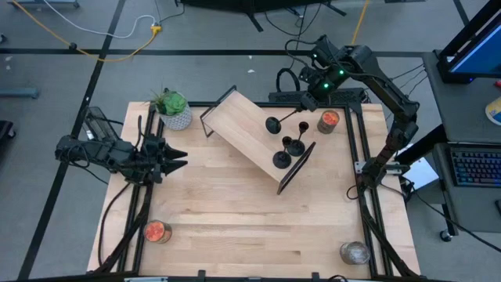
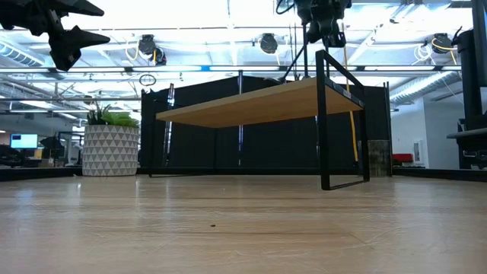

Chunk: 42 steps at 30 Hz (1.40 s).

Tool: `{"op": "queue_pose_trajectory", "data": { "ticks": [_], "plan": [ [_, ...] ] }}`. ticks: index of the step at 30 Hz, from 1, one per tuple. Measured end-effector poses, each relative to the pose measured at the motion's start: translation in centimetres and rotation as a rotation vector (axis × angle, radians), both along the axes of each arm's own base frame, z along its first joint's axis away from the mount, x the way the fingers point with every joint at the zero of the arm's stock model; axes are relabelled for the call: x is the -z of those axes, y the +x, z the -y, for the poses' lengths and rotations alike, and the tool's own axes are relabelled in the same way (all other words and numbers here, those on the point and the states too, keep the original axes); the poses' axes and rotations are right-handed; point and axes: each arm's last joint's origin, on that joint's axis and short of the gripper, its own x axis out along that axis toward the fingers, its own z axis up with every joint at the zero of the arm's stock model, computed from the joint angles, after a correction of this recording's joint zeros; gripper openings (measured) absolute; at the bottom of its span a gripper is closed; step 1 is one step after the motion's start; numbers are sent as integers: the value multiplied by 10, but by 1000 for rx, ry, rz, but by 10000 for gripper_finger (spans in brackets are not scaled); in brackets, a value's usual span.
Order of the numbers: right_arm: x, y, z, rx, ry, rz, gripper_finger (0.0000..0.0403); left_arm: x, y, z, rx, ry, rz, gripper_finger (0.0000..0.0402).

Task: Pick & Place candle stick holders
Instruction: Put the black candle holder on the shelf

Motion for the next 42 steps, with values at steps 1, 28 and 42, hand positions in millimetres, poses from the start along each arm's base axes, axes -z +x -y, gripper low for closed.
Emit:
{"op": "queue_pose_trajectory", "data": {
  "ticks": [1, 28, 42],
  "plan": [
    [1, 0, 0, -10, -2, -3, 10, 0, 0, 0, -1, 0, 0, 216],
    [4, 3, -1, -150, -8, 43, 10, 0, 0, -1, -17, 3, 1, 216],
    [23, 16, 10, -191, 30, -13, 10, 0, 0, -1, -17, 7, 0, 216]
  ]
}}
